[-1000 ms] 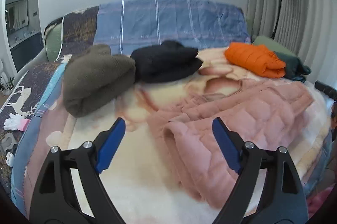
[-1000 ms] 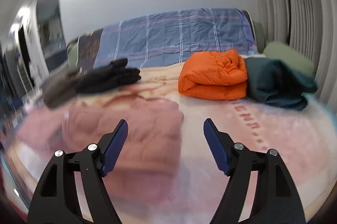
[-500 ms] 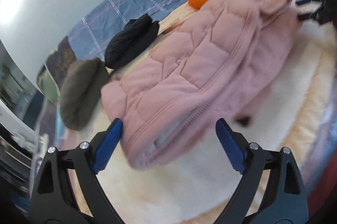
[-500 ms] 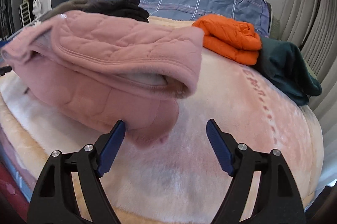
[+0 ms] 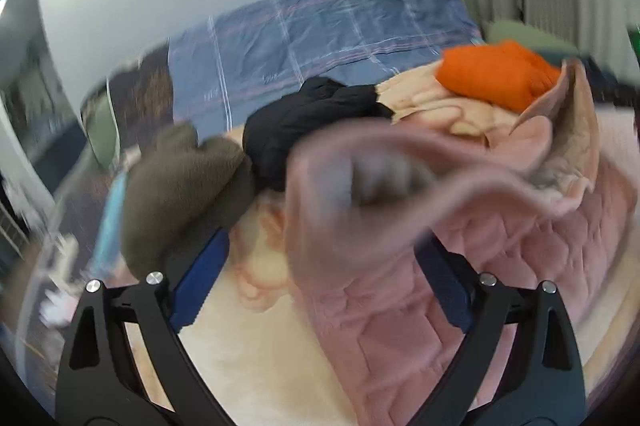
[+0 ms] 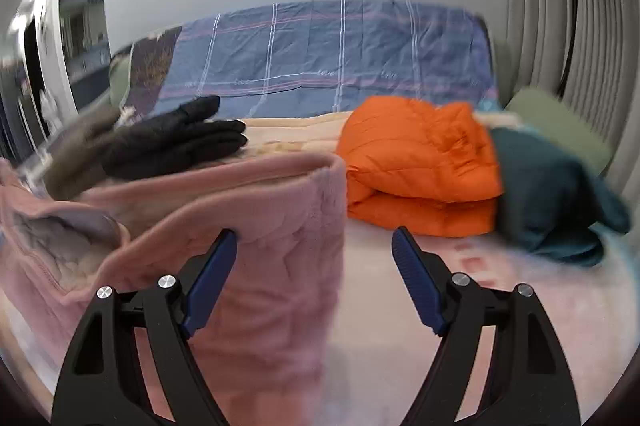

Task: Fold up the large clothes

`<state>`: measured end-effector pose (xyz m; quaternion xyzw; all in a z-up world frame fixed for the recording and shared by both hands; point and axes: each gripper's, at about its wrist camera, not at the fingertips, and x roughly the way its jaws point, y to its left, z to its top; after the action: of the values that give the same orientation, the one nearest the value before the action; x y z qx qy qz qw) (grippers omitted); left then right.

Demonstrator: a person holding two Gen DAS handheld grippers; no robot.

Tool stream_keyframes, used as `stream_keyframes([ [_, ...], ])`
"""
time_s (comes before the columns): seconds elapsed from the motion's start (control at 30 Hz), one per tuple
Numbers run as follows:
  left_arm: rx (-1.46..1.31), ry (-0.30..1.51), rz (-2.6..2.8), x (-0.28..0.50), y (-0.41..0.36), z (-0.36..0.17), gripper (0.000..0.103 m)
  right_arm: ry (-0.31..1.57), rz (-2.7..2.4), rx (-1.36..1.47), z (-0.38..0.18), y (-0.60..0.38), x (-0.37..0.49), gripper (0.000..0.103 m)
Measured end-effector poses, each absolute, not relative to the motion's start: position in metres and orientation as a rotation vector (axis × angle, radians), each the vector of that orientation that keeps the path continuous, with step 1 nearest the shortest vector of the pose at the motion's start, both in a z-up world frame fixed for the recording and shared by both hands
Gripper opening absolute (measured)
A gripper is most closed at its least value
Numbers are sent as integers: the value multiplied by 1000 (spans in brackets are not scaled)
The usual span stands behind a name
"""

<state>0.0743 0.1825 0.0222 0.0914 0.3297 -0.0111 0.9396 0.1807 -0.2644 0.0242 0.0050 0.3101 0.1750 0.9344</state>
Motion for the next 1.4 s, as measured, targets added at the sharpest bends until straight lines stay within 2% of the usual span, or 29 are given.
stream_keyframes([
  [0.27, -198, 893, -179, 136, 228, -43, 94, 826, 443, 203, -17, -265, 232, 79],
  [0.37, -287, 932, -195, 158, 237, -61, 84, 861, 487, 295, -24, -270, 249, 72],
  [0.43, -303, 941, -212, 170, 236, -68, 68, 881, 507, 315, -29, -269, 258, 67],
  [0.47, -305, 943, -220, 172, 236, -69, 64, 890, 513, 311, -31, -267, 261, 63],
  [0.5, -305, 941, -225, 175, 234, -70, 50, 899, 517, 305, -33, -264, 262, 48],
  [0.53, -305, 938, -232, 176, 233, -70, 29, 898, 504, 295, -35, -264, 262, 37],
  [0.6, -294, 912, -223, 175, 232, -65, 15, 845, 491, 308, -28, -269, 258, 9],
  [0.63, -288, 887, -220, 172, 233, -58, 13, 810, 511, 331, -23, -275, 255, 9],
  [0.73, -265, 777, -177, 134, 233, -27, 12, 675, 591, 370, 8, -283, 230, 9],
  [0.87, -232, 705, -164, 80, 238, 0, 12, 653, 659, 330, 28, -268, 220, 9],
  [0.97, -164, 760, -108, 86, 238, -15, 18, 817, 518, 182, -1, -242, 250, 9],
  [1.07, -123, 849, -30, 121, 235, -55, 27, 974, 342, 66, -54, -222, 272, 10],
  [1.13, -100, 825, -6, 133, 232, -71, 35, 943, 312, 83, -52, -225, 265, 10],
  [1.23, -175, 790, -17, 136, 241, -70, 33, 870, 234, 51, -30, -228, 241, 10],
  [1.27, -194, 766, -27, 134, 242, -63, 32, 848, 220, 32, -24, -227, 235, 8],
  [1.3, -191, 748, -30, 132, 241, -58, 31, 821, 198, 6, -19, -225, 229, 0],
  [1.4, -154, 753, -5, 133, 239, -57, 36, 765, 99, -134, -19, -231, 234, 2],
])
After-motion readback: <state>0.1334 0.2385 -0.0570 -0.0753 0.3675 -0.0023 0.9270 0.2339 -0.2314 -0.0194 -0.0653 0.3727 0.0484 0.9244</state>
